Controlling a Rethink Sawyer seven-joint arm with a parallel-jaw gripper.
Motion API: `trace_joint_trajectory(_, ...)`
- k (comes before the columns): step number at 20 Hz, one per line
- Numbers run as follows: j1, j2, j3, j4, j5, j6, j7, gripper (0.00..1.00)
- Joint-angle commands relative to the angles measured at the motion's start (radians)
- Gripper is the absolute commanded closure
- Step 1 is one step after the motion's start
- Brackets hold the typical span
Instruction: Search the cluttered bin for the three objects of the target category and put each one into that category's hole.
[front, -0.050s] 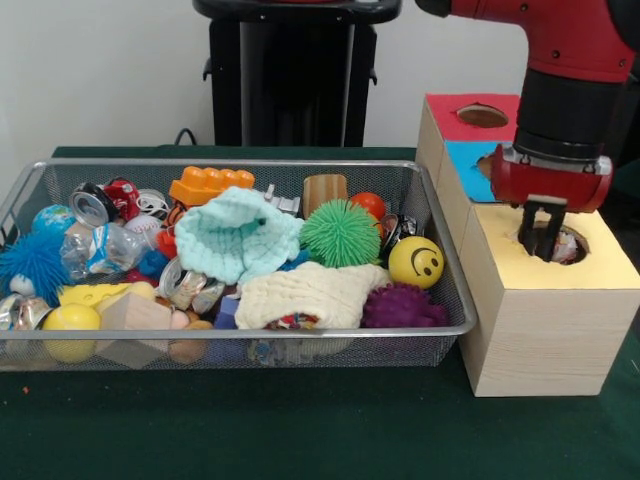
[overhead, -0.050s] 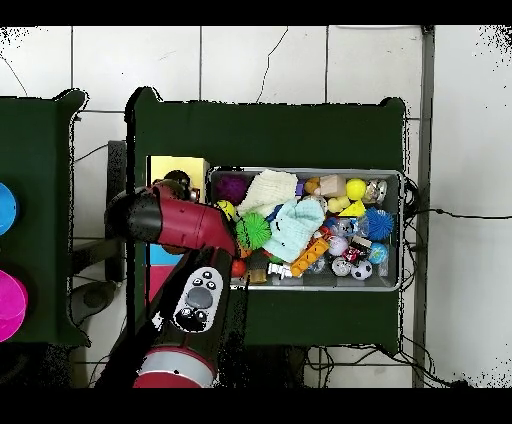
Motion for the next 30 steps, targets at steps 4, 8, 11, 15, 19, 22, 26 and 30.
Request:
trace_joint_trajectory(4,-0.038,-0.061,0.008,0.101,-0.074,0.063,0.132,1.0)
trace_joint_trajectory(8,-0.043,-0.064,0.016,0.101,-0.083,0.063,0.139,1.0)
trace_joint_trajectory(11,-0.06,-0.068,0.04,0.107,-0.095,0.046,0.126,0.0)
trace_joint_trajectory(15,-0.046,-0.061,0.023,0.103,-0.09,0.038,0.15,0.0)
trace_joint_trajectory(19,-0.035,-0.056,0.009,0.1,-0.111,0.011,0.141,0.0)
trace_joint_trajectory(22,-0.014,-0.073,-0.019,0.12,-0.086,0.021,0.189,0.0)
trace_joint_trajectory(26,0.014,-0.092,-0.071,0.081,-0.108,0.053,0.172,0.0)
trace_joint_trajectory(30,0.025,-0.096,-0.103,0.058,-0.107,0.095,0.17,0.0)
